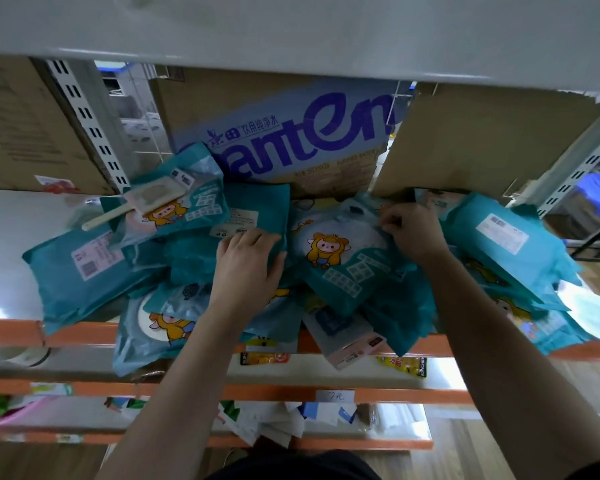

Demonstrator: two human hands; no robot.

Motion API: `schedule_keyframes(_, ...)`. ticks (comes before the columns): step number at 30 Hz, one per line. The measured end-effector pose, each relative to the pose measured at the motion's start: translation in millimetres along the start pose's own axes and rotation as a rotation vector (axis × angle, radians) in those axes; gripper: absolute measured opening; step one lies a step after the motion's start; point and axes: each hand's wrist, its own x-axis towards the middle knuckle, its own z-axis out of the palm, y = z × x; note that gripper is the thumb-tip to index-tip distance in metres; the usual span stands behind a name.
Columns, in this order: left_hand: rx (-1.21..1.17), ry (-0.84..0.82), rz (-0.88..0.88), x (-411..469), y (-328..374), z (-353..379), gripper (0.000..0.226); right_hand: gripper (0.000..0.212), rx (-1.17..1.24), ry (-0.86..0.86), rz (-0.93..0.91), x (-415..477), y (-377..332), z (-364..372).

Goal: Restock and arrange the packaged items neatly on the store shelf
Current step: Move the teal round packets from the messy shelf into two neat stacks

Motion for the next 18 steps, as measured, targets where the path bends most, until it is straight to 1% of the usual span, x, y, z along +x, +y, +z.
schedule_keyframes(3,0.0,0.001,0.018,4,-2,2,0.029,0.013,-0.006,0.057,-0.015,-18,-1,5)
schedule_keyframes(5,0.004,0.002,0.031,8,-2,4,0.029,0.01,0.013,0.192,0.031,-35,-2,3)
schedule_keyframes(6,0.001,0.005,0.038,11,-1,5,0.029,0.015,0.025,0.255,0.083,-44,-3,1)
schedule_keyframes(7,-0.002,0.006,0.046,13,0,6,0.029,0.025,0.043,0.266,0.157,-52,-4,1)
schedule_keyframes(8,-0.007,0.003,0.054,16,1,7,0.03,0.038,0.052,0.222,0.244,-59,-6,1)
schedule_keyframes(10,-0.011,-0.017,0.068,22,2,10,0.032,0.058,0.003,0.034,0.39,-69,-11,4)
schedule_keyframes(12,-0.016,-0.038,0.077,27,2,12,0.033,0.064,-0.041,-0.123,0.465,-72,-17,7)
schedule_keyframes(13,-0.019,-0.044,0.081,30,2,13,0.033,0.065,-0.046,-0.154,0.48,-73,-19,9)
schedule_keyframes(16,-0.026,-0.048,0.097,36,0,16,0.033,0.06,0.058,-0.137,0.501,-73,-20,12)
schedule_keyframes(18,-0.054,-0.041,0.111,39,0,18,0.031,0.051,0.249,-0.072,0.539,-75,-19,13)
